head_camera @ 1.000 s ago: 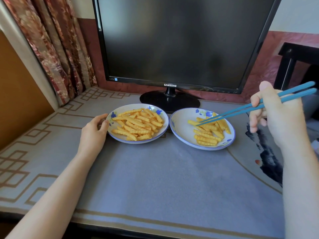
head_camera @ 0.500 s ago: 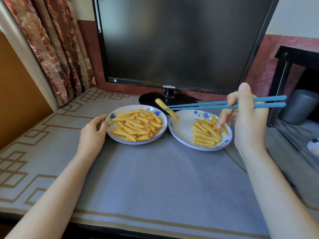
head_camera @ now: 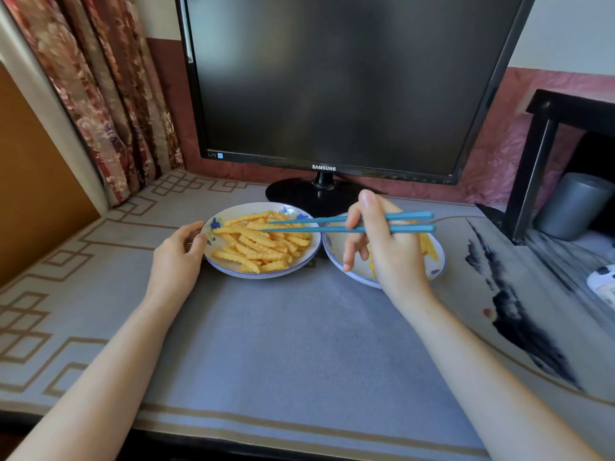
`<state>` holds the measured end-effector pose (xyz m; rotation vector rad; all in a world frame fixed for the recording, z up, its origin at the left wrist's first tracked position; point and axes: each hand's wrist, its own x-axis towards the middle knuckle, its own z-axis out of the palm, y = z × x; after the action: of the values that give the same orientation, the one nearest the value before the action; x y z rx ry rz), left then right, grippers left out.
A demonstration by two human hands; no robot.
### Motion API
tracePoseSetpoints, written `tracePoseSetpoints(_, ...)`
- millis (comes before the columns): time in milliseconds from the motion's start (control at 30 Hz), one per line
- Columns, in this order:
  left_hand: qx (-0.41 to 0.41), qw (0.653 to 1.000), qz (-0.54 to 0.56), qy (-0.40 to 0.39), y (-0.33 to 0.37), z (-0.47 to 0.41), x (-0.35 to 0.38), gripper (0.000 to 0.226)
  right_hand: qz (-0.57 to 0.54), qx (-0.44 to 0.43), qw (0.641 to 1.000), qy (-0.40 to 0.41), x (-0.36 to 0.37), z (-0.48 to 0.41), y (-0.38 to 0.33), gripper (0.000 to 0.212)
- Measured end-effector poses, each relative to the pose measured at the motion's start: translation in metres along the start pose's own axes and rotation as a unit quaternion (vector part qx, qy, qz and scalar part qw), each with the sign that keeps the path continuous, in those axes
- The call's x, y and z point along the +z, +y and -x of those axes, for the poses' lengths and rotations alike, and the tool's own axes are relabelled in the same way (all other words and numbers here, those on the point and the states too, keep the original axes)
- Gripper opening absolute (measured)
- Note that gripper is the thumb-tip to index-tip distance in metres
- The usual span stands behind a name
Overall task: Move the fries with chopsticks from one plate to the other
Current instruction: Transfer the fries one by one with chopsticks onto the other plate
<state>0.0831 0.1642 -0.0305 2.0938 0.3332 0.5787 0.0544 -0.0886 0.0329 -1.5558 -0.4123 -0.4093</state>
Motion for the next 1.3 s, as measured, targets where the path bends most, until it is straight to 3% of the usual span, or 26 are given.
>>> tracePoseSetpoints(100, 0.001, 1.0, -0.001, -0.002, -0.001, -0.001, 0.0, 0.033, 0.019, 0.007, 1.0, -0.006, -0.006, -0.002, -0.001, 0.039)
tracePoseSetpoints(267, 0.0, 1.0, 0.002, -0.001, -0.001, 0.0, 0.0, 0.032, 0.01, 0.015, 0.996, 0.086, -0.038, -0.014, -0.013, 0.04)
tracePoseSetpoints(633, 0.001, 1.0, 0.003, -0.002, 0.001, 0.001, 0.0, 0.032, 0.124, -0.007, 0.972, 0.198, -0.107, -0.024, -0.017, 0.037)
tracePoseSetpoints(933, 0.001, 1.0, 0.006, -0.003, 0.0, 0.0, 0.0, 0.031, 0.187, -0.013, 0.957, 0.223, -0.112, -0.019, -0.024, 0.037)
tracePoseSetpoints(1300, -0.003, 1.0, 0.003, -0.004, -0.001, 0.0, 0.0, 0.032, 0.238, 0.013, 0.953, 0.188, -0.11, -0.02, -0.015, 0.041)
